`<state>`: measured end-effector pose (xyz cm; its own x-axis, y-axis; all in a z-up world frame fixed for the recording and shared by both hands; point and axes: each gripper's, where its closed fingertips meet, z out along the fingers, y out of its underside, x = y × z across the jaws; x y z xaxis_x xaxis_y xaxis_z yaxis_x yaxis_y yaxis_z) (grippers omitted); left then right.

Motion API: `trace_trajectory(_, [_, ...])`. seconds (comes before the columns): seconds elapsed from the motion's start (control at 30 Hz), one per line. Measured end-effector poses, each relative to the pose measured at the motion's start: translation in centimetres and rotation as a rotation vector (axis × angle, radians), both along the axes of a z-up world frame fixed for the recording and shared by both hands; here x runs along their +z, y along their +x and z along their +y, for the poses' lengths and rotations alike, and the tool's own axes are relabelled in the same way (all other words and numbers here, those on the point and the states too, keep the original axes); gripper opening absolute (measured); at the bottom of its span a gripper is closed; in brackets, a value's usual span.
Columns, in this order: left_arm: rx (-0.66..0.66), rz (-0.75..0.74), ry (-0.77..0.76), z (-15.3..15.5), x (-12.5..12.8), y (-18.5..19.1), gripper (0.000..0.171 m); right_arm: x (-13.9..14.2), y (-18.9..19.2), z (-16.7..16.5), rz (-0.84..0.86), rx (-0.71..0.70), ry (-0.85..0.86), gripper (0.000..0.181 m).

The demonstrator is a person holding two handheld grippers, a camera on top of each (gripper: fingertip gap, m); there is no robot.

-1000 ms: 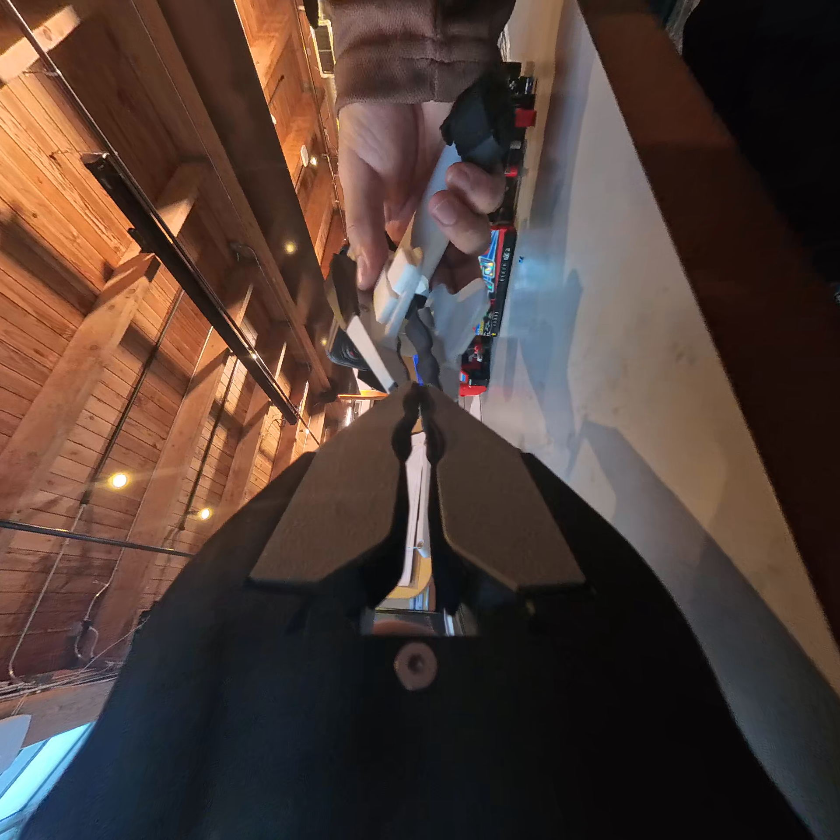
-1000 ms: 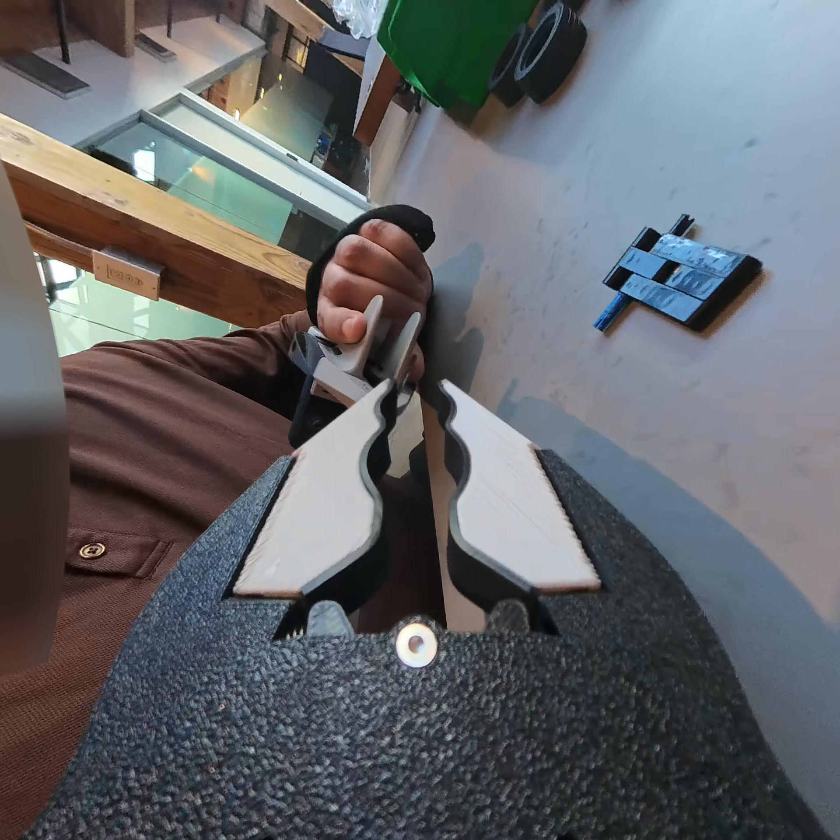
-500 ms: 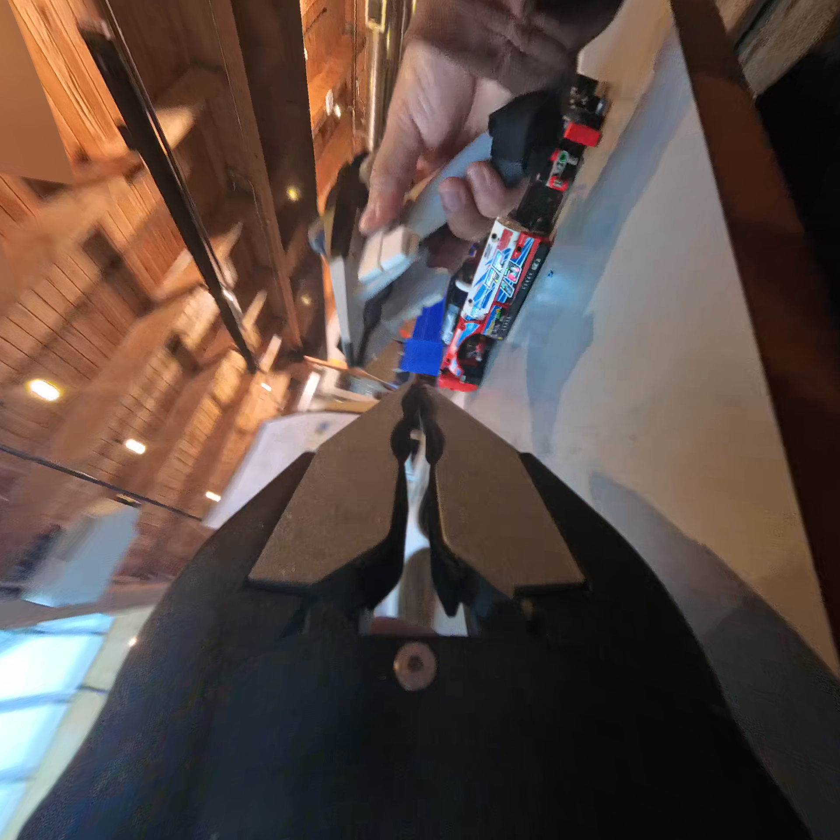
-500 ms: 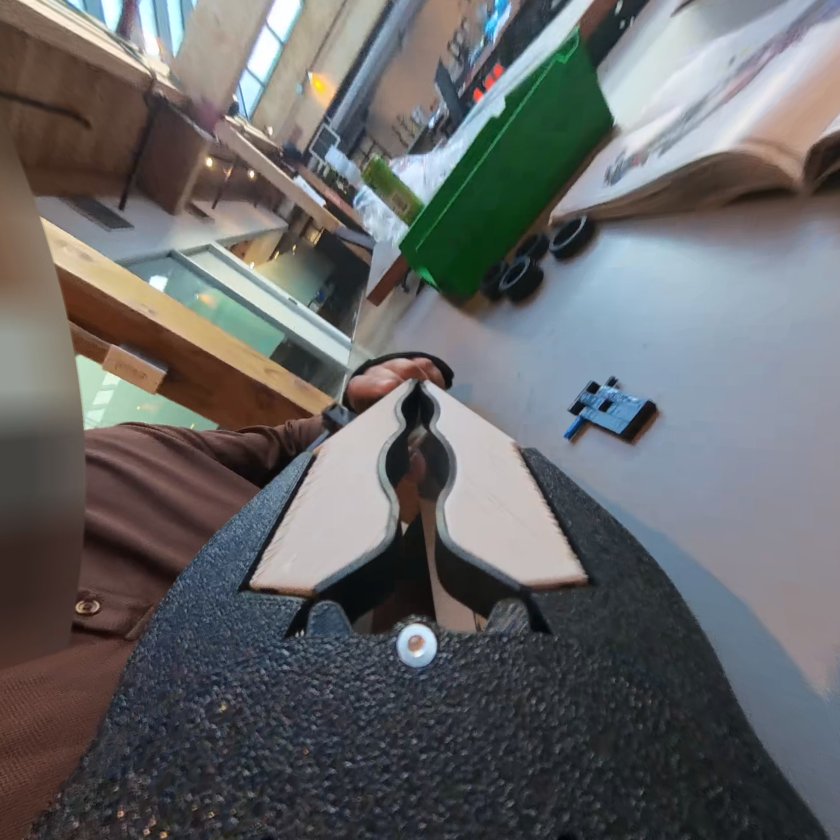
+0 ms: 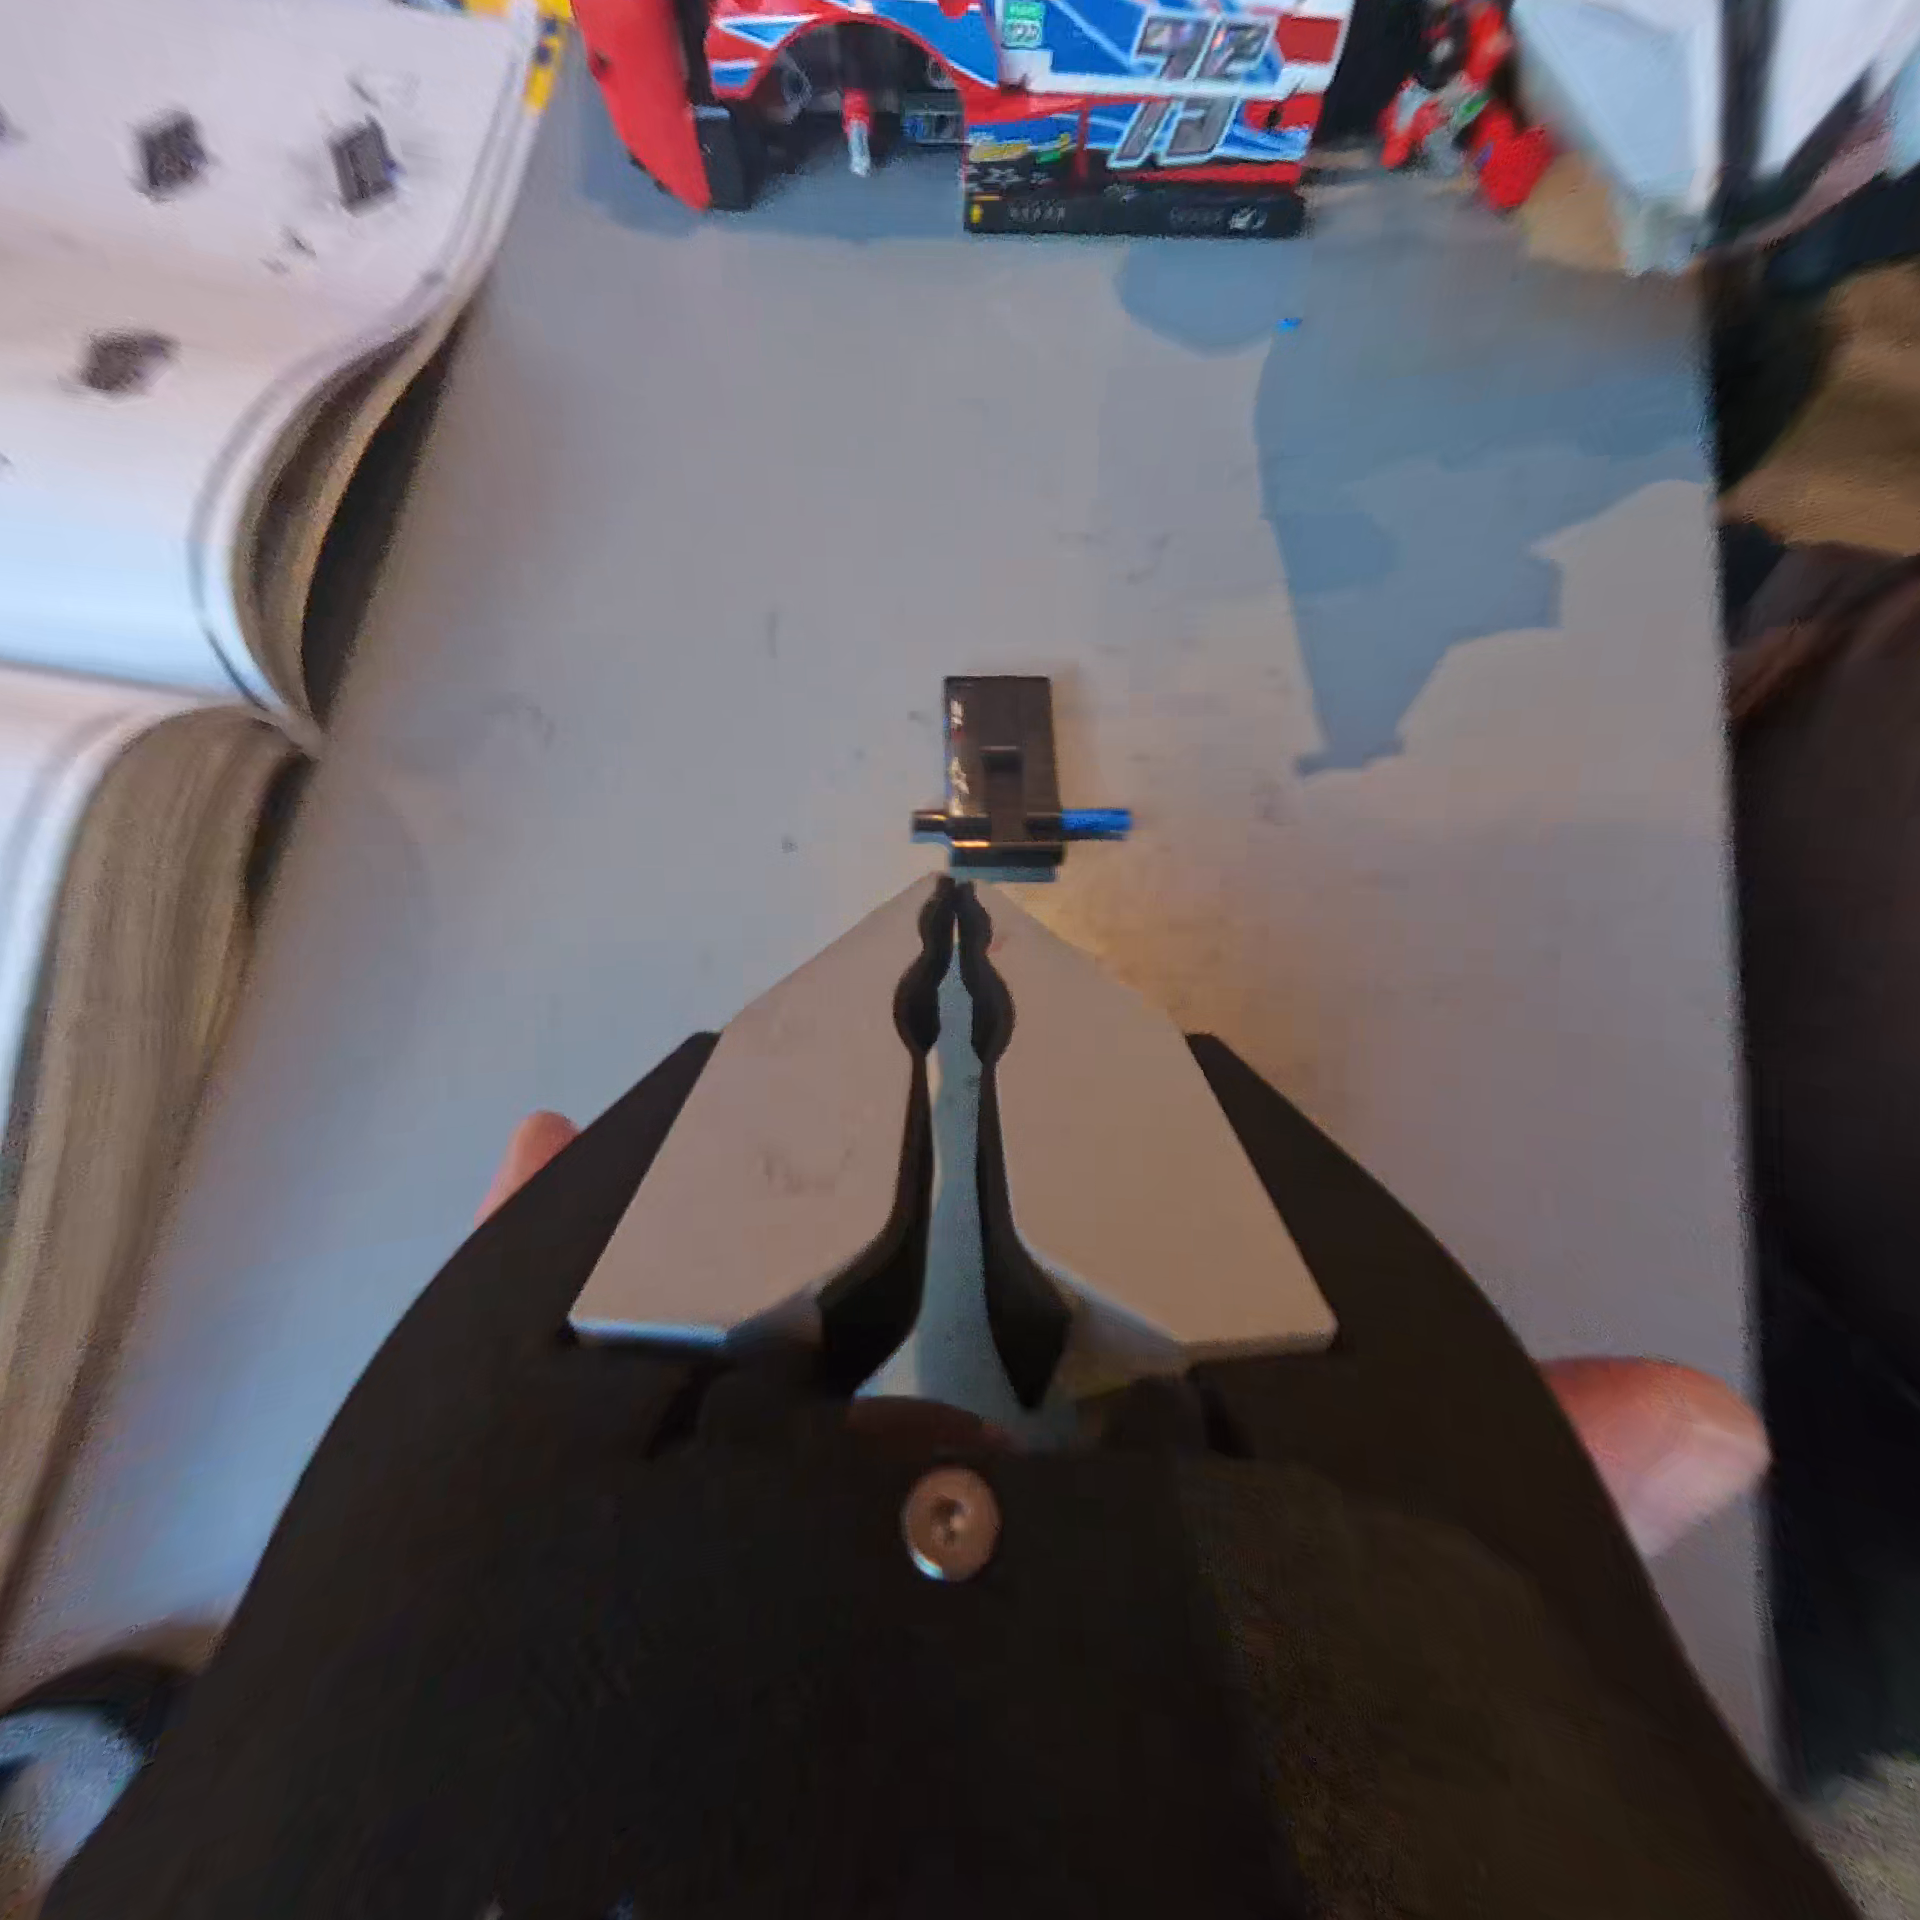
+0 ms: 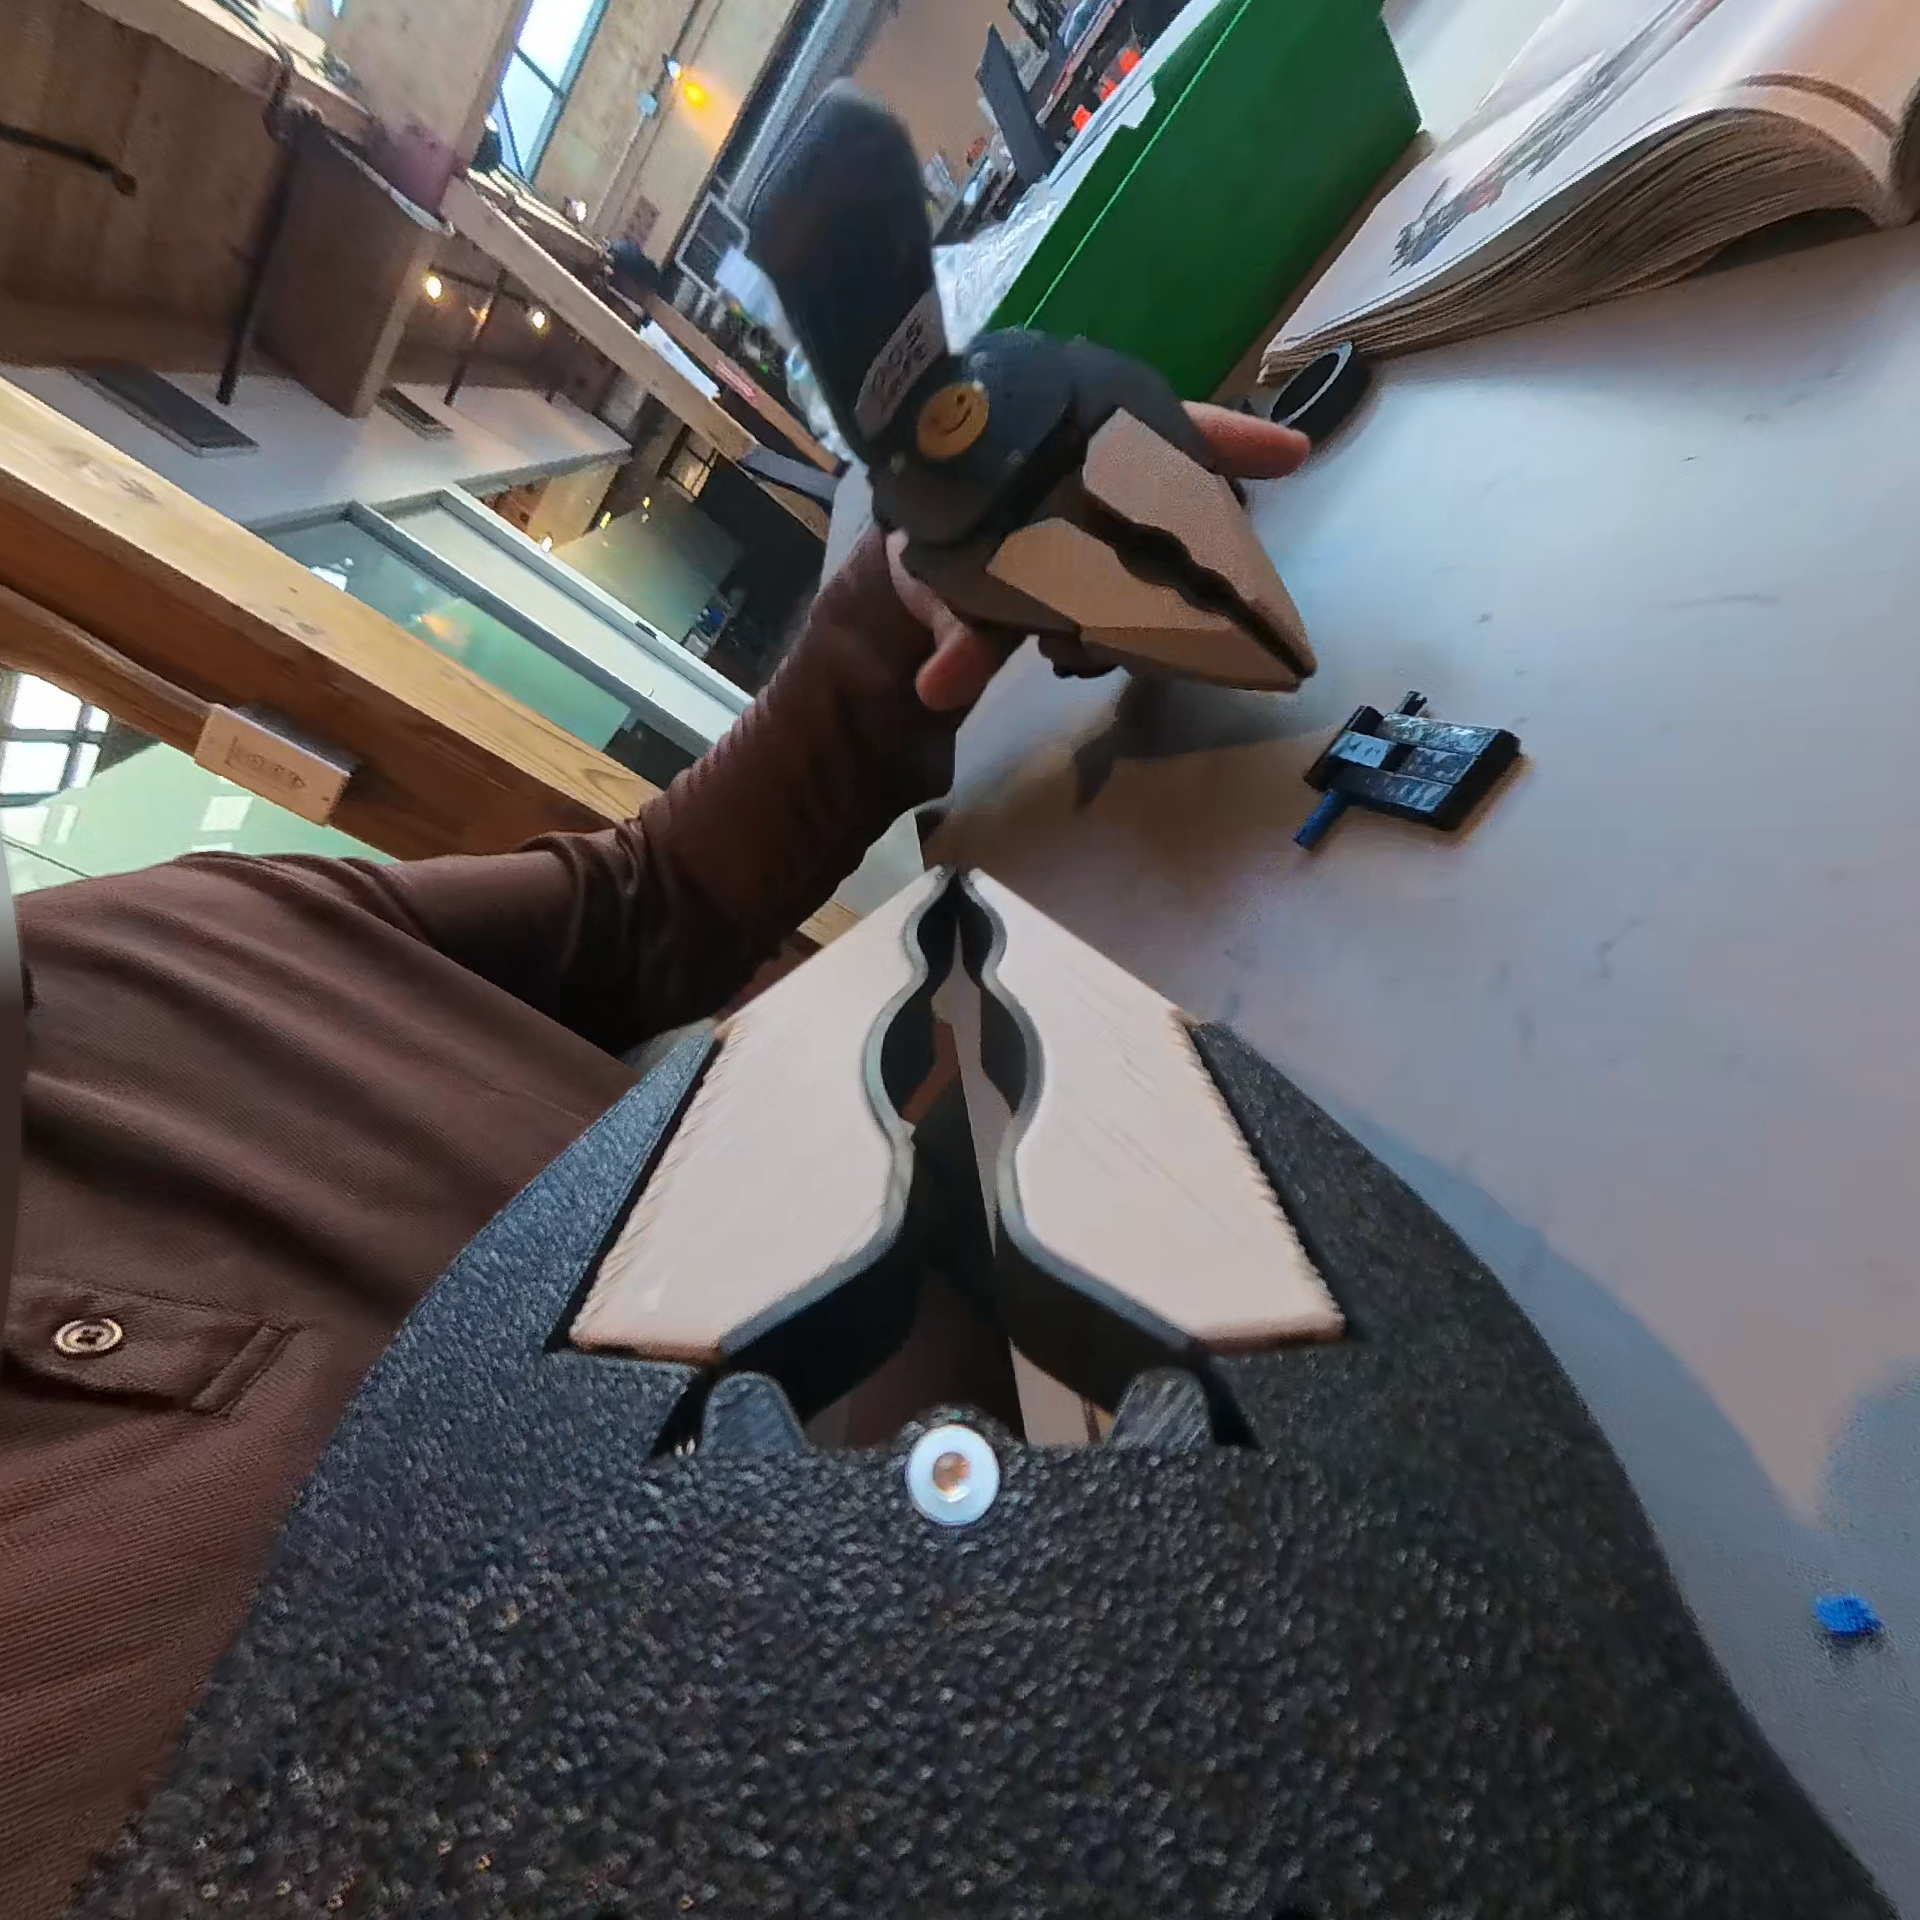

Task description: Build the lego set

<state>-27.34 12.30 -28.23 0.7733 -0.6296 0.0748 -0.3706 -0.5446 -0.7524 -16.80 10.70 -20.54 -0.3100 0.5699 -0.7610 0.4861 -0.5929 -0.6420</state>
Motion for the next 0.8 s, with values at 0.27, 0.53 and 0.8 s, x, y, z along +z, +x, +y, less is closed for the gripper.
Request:
trace_trajectory(0.27, [-0.021,-0.199,-0.016,0.3,0.9,1.9,0.033,-0.9,-0.1,-0.9,0.017,0.019,0.112,0.0])
trace_trajectory(0.53, [0.086,-0.363,0.035,1.8,2.7,0.0,0.081,-2.3,-0.4,-0.4,0.004,0.005,0.141,0.0])
trace_trajectory(0.8, [-0.077,-0.319,-0.153,-0.8,0.5,1.1,0.07,-1.3,-2.0,2.9,0.098,-0.238,0.206,0.0])
